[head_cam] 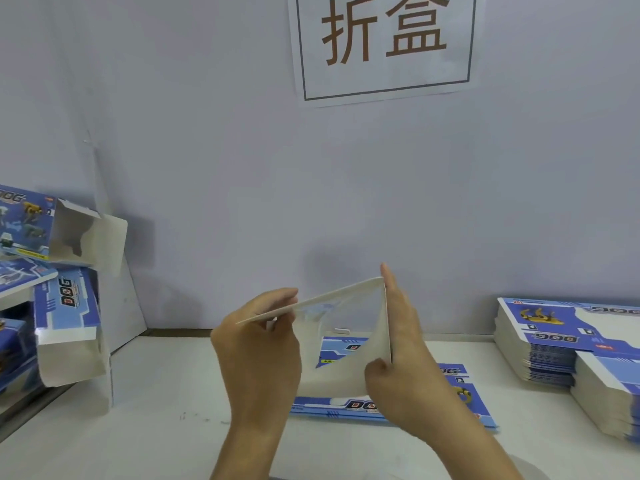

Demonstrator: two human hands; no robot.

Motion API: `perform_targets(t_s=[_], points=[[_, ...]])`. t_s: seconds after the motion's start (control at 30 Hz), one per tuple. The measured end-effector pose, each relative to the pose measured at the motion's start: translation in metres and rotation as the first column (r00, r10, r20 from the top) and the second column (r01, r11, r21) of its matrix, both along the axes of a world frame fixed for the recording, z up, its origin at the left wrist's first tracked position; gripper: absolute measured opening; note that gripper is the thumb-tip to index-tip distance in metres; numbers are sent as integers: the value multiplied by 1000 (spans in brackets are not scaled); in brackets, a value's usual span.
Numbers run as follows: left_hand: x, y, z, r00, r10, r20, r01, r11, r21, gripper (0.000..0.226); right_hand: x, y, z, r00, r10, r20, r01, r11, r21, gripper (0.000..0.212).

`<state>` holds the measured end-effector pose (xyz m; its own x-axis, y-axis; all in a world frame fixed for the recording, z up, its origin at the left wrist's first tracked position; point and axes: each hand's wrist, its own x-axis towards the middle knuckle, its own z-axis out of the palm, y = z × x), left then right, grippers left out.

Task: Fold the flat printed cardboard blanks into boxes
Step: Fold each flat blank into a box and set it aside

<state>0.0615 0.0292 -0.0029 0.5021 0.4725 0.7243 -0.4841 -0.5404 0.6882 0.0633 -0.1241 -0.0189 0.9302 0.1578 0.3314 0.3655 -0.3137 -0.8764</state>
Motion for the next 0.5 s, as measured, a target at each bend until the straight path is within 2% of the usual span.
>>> perform_targets(t_s=[0.07, 0.13, 0.2, 0.3, 0.4, 0.47, 0.5], points=[[-1, 0, 3, 998, -60, -28, 58, 997, -45, 38, 1, -4, -1, 992, 18, 126, -23, 999, 34, 118], [-1, 2, 6, 992, -118, -39, 113, 987, -116, 44, 4, -11, -2, 967, 25, 254, -31, 999, 21, 103], [0, 5, 7, 985, -167, -44, 154, 966, -208, 47, 3, -15, -3, 954, 53, 296, -50, 999, -18, 91], [0, 9, 7, 968, -237, -78, 198, 920, -338, 57, 1, -15, -4, 959, 121, 254, -103, 991, -81, 80], [-2, 16, 9, 957, -280, -75, 215, 859, -464, 57, -4, -11, -3, 962, 207, 177, -187, 974, -125, 75], [-4, 23, 11, 952, -300, -63, 219, 810, -545, 56, -8, -10, 1, 960, 268, 85, -251, 953, -170, 83], [-4, 26, 12, 950, -307, -65, 215, 789, -576, 55, -11, -9, 2, 956, 291, 40, -278, 940, -197, 94]])
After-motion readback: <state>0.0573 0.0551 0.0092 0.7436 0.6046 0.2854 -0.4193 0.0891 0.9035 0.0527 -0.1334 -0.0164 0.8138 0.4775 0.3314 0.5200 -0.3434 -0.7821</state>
